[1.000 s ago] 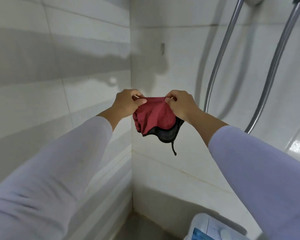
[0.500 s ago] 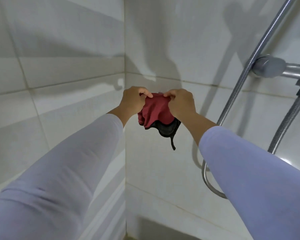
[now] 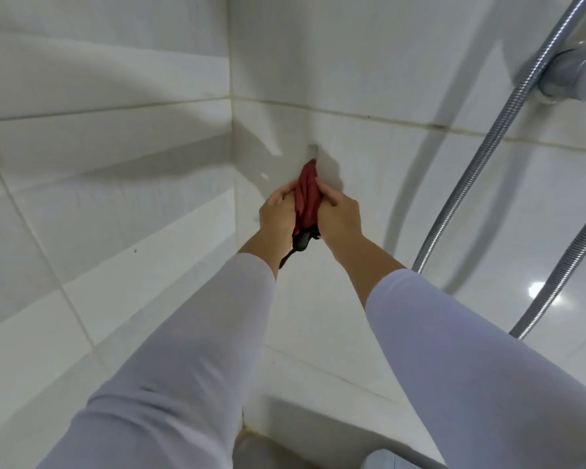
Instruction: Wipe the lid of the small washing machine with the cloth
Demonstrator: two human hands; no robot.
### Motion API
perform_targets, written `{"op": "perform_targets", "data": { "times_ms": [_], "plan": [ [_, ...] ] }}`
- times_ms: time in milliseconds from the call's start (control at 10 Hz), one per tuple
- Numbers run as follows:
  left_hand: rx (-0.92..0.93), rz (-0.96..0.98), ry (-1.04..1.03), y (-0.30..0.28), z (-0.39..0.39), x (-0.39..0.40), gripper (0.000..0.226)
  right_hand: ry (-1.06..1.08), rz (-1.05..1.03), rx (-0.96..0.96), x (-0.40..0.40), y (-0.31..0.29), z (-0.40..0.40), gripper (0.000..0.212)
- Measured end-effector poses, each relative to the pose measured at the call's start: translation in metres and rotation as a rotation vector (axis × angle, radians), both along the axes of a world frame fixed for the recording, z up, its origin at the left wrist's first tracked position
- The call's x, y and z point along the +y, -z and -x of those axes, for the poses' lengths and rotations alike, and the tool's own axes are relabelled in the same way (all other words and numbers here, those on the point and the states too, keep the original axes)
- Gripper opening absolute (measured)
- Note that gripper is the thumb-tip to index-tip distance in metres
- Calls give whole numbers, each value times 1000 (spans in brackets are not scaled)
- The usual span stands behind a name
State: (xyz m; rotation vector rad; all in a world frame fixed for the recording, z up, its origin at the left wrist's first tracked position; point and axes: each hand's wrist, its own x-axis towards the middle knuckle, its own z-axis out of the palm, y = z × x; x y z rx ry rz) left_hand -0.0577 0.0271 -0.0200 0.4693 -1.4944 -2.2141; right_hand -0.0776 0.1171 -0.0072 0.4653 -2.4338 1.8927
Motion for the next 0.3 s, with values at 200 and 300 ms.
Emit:
{"op": "perform_targets", "data": {
  "times_ms": [200, 300],
  "plan": [
    [-39, 6, -80, -2, -16, 17, 18, -79, 108, -109, 26, -5, -10, 38],
    [-213, 63, -240, 26, -38, 19, 10, 9, 121, -208, 46, 22, -31, 38]
  ]
}}
